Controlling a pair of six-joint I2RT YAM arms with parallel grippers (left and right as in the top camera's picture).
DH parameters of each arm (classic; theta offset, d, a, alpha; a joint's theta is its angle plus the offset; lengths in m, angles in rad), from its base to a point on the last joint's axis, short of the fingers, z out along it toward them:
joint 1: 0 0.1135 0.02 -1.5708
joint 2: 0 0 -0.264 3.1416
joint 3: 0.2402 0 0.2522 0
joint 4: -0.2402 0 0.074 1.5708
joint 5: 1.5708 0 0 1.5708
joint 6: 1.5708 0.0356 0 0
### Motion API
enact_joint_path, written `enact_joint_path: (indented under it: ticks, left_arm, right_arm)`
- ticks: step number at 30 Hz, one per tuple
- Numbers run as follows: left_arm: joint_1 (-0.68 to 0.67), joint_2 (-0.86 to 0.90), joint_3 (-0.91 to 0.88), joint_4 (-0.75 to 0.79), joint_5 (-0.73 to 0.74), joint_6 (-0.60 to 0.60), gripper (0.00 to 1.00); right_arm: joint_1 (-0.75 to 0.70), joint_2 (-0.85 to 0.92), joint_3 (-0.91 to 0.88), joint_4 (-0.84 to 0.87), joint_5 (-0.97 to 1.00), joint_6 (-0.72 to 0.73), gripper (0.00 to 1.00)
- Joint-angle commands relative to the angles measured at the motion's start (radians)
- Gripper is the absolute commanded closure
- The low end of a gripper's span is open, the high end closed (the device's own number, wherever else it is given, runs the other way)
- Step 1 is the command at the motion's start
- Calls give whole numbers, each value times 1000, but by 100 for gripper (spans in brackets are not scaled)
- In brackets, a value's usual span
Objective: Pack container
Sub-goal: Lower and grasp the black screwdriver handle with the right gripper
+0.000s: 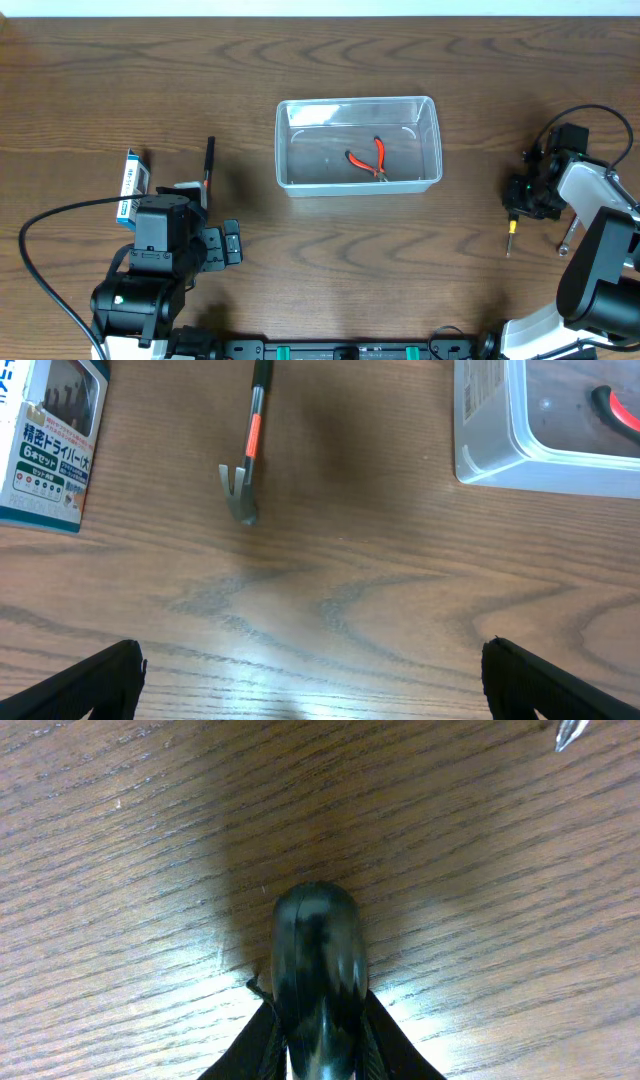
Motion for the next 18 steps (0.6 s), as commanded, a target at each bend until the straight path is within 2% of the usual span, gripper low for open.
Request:
enact_joint_path:
  ticks: [1,5,10,18]
  left_arm:
    - [5,0,13,-2,-13,-9,2]
    - [5,0,13,-2,-13,-9,2]
    - [5,0,13,-2,-13,-9,2]
    - [5,0,13,-2,-12,-9,2]
  right_arm:
    - [-8,69,-59,2,-21,12,91]
    - [-8,68,-42,13,-64,11,99]
    - [5,27,43,-40,-107,9,99]
    - [130,-148,265,-169,-108,-114,99]
